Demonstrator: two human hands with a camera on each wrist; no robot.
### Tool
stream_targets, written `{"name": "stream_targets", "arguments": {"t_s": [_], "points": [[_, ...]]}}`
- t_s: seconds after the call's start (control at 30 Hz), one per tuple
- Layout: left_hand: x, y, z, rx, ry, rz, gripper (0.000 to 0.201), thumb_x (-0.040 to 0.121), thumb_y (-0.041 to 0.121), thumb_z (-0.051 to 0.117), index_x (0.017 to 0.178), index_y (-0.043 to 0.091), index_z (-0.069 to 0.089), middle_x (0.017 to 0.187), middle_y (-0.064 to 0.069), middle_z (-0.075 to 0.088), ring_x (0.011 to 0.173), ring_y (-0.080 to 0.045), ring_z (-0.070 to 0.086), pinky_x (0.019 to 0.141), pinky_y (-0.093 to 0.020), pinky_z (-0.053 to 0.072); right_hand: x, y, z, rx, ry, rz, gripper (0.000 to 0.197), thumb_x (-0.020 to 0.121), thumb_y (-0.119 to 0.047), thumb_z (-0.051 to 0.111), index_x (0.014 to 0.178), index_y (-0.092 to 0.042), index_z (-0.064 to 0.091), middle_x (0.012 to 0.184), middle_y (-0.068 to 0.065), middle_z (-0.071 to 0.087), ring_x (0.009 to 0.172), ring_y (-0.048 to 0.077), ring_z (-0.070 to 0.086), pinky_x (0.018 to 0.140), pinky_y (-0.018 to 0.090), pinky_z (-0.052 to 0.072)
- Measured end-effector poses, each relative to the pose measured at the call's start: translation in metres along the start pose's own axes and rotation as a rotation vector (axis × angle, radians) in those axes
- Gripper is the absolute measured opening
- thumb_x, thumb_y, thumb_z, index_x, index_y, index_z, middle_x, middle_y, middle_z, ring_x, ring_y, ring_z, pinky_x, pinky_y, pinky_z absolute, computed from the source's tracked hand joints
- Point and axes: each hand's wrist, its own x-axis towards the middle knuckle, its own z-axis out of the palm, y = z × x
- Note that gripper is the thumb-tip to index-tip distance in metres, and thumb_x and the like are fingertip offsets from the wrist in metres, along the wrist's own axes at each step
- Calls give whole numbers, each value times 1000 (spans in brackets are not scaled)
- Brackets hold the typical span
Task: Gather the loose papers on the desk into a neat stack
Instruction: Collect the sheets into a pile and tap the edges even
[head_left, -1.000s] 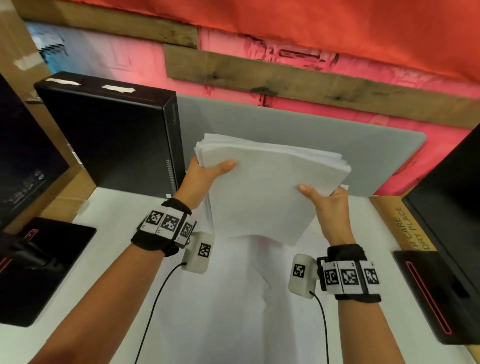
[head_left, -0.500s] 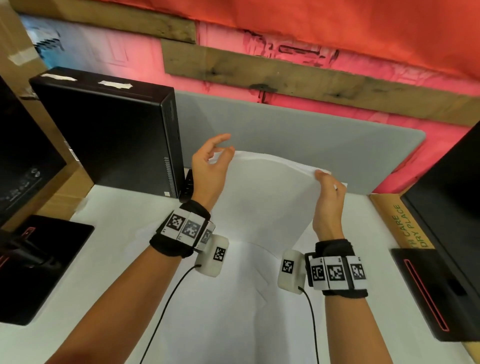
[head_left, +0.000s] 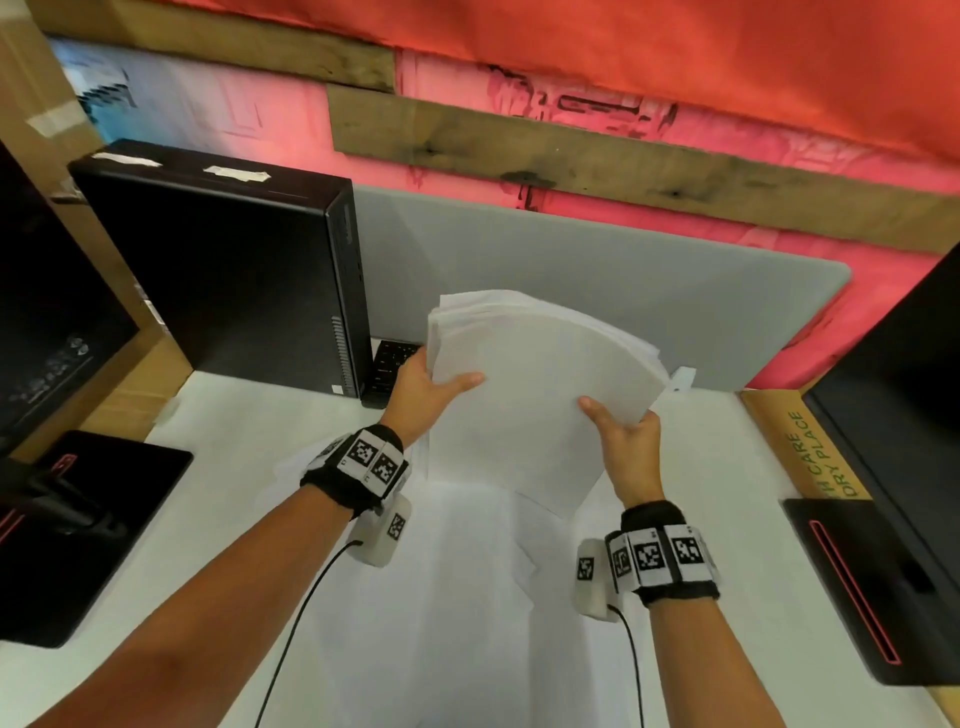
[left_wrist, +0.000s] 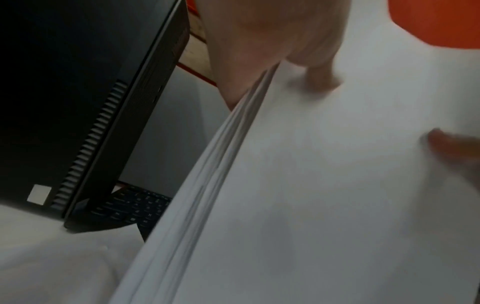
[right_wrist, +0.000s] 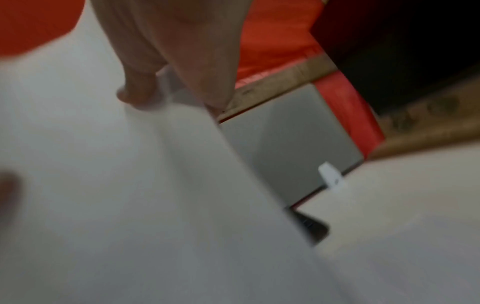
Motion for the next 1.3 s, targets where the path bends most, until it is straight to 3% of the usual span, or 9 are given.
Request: {"name": "stream_targets", "arguments": {"t_s": [0.17, 0.3, 0.43, 0.67, 0.77, 0.87, 0.93, 1.17, 1.3], "points": [[-11, 24, -6, -110, 52, 93, 27, 79, -2, 65, 87, 24, 63, 80, 14, 71, 77, 3, 67, 76, -22, 54, -5, -27, 0, 111, 27, -156, 19, 82, -6, 66, 80, -25, 61, 78, -14, 67, 71, -3, 66, 62, 10, 50], [-22, 8, -26, -119, -11, 35, 34, 78, -1, 64, 93, 30, 64, 87, 14, 72, 85, -2, 68, 79, -24, 57, -7, -19, -12, -15, -198, -52, 28, 78, -7, 70, 94, -28, 60, 97, -8, 67, 82, -2, 65, 67, 9, 50], [-31, -47, -27, 22, -27, -234, 38, 76, 13, 72, 111, 17, 59, 111, -3, 65, 108, -22, 62, 93, -33, 51, -12, 42, -3, -217, -290, 314, 41, 80, -11, 69, 118, -11, 54, 124, 13, 59, 99, 18, 57, 85, 25, 45], [-48, -63, -43, 6, 227, -210, 42, 77, 26, 72, 112, 4, 63, 109, -6, 67, 99, -19, 64, 89, -31, 52, -13, 54, 19, -324, -251, 208, 37, 88, -17, 61, 121, -1, 56, 109, 7, 60, 96, 19, 55, 83, 26, 40], [-68, -104, -68, 371, 311, -471, 64, 69, 55, 69, 114, 11, 61, 126, -11, 58, 119, -29, 52, 101, -45, 43, -15, 88, 37, -539, -400, 307, 38, 88, -23, 61, 119, -2, 58, 119, 15, 62, 102, 27, 58, 82, 28, 43], [-96, -134, -88, 691, 298, -862, 61, 80, 58, 55, 129, 23, 51, 150, -17, 17, 137, -37, 15, 115, -49, 16, -24, 125, 60, -865, -571, 380, 47, 87, -37, 59, 123, -7, 56, 132, 15, 49, 123, 33, 41, 100, 38, 38], [-109, -141, -94, 797, 281, -960, 56, 83, 61, 46, 128, 27, 52, 144, -20, 22, 130, -38, 25, 112, -45, 22, -33, 137, 74, -996, -613, 387, 54, 86, -42, 58, 127, -8, 52, 138, 12, 36, 128, 33, 30, 107, 42, 30], [-116, -152, -109, 473, 427, -722, 49, 86, 29, 60, 124, -1, 53, 134, -22, 32, 112, -41, 49, 100, -35, 40, -52, 144, 88, -757, -664, 327, 44, 88, -22, 59, 129, -7, 50, 127, 13, 58, 113, 27, 56, 87, 24, 44], [-119, -153, -104, 501, 420, -637, 52, 87, 25, 60, 132, 4, 46, 126, -23, 44, 115, -38, 49, 93, -38, 41, -58, 146, 91, -589, -658, 421, 83, 81, -10, 67, 146, -13, 15, 136, 5, 44, 123, 27, 47, 99, 30, 39]]}}
